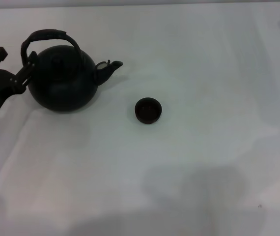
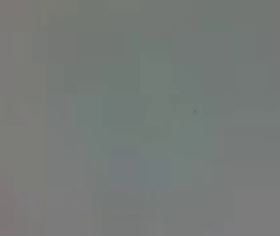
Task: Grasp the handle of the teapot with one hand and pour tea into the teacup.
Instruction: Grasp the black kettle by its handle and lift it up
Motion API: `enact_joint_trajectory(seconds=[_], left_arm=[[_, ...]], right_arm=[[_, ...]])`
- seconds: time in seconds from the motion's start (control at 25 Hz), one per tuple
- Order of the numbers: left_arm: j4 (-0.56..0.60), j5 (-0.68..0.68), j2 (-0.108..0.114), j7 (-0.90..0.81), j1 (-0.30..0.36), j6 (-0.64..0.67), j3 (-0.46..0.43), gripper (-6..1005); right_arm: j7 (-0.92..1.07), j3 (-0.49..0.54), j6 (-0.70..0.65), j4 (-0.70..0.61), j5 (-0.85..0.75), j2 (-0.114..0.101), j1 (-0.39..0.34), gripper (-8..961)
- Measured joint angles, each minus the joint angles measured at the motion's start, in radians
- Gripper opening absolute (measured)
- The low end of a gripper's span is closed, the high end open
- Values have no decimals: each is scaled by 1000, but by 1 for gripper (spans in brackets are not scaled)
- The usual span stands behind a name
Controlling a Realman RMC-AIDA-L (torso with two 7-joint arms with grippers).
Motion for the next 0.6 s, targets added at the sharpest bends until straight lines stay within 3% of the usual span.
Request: enact_joint_trajectory(seconds=[0.6], left_arm=[[15, 2, 0, 32, -34, -87, 2, 875]], right_arm=[[1, 0, 1, 0, 0, 0, 0, 840]])
